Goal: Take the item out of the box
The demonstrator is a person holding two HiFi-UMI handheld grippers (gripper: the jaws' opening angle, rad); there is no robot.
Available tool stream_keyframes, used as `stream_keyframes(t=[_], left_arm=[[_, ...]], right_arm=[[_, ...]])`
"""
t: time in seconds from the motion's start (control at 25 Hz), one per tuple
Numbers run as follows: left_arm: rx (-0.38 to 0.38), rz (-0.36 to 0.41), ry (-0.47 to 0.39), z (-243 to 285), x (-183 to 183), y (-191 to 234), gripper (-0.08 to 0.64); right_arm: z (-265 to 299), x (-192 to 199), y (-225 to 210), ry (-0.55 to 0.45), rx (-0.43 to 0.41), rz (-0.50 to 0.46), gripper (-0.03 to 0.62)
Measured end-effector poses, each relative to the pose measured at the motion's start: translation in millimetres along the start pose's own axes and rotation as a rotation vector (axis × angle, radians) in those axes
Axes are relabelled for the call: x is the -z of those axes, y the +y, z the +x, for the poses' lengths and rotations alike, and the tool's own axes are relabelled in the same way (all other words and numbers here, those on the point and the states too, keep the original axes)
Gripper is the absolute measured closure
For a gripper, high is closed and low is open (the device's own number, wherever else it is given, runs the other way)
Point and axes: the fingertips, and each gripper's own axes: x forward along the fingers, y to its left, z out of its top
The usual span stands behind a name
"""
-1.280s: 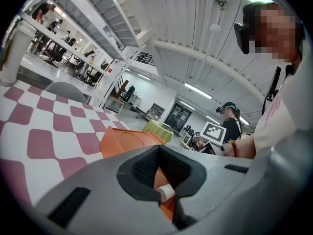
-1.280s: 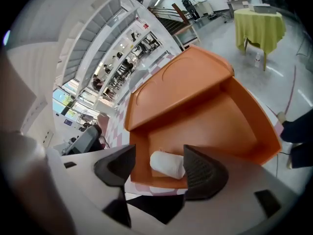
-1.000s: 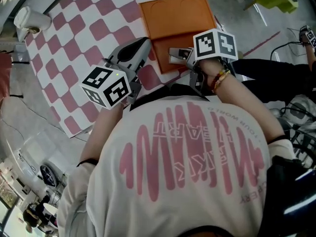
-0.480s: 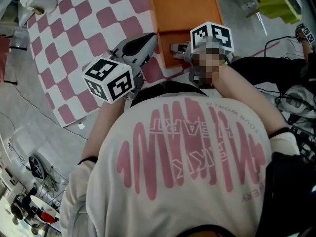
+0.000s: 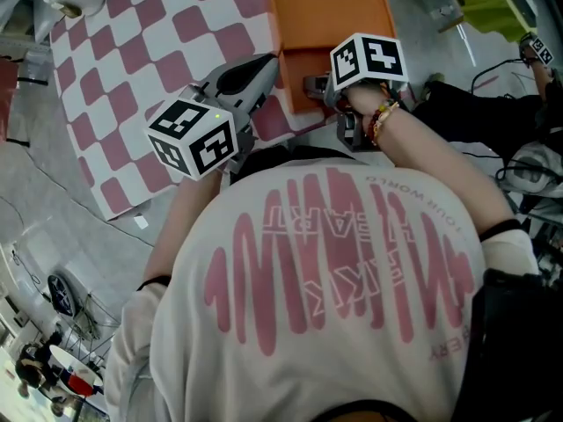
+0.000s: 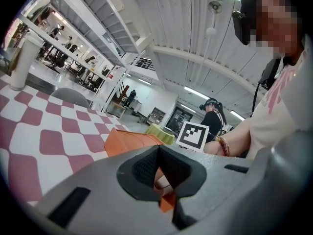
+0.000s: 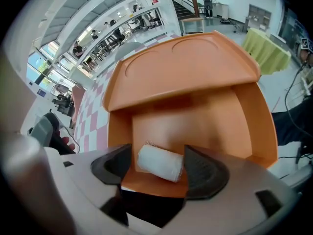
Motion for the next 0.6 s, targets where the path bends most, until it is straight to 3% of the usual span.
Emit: stream_keyframes(t=[0.12, 0.2, 0.6], left_arm=[[-0.001, 0.006, -0.001, -2.2, 0.4, -2.3, 0.554], [-0.004, 0.008, -0.002, -2.9, 1.7, -1.7, 0.553], [-0.007, 0.012, 0.003, -0.3, 1.1, 1.5, 0.552]], right_arm=[[-0.2, 2.0, -1.3, -0.001, 0.008, -0.004, 0.258], [1.0, 2.8, -3.8, 0.001, 0.020, -0.012, 0.313], [4.9, 5.0, 0.7, 0.039, 0.031, -0.085, 0.318]])
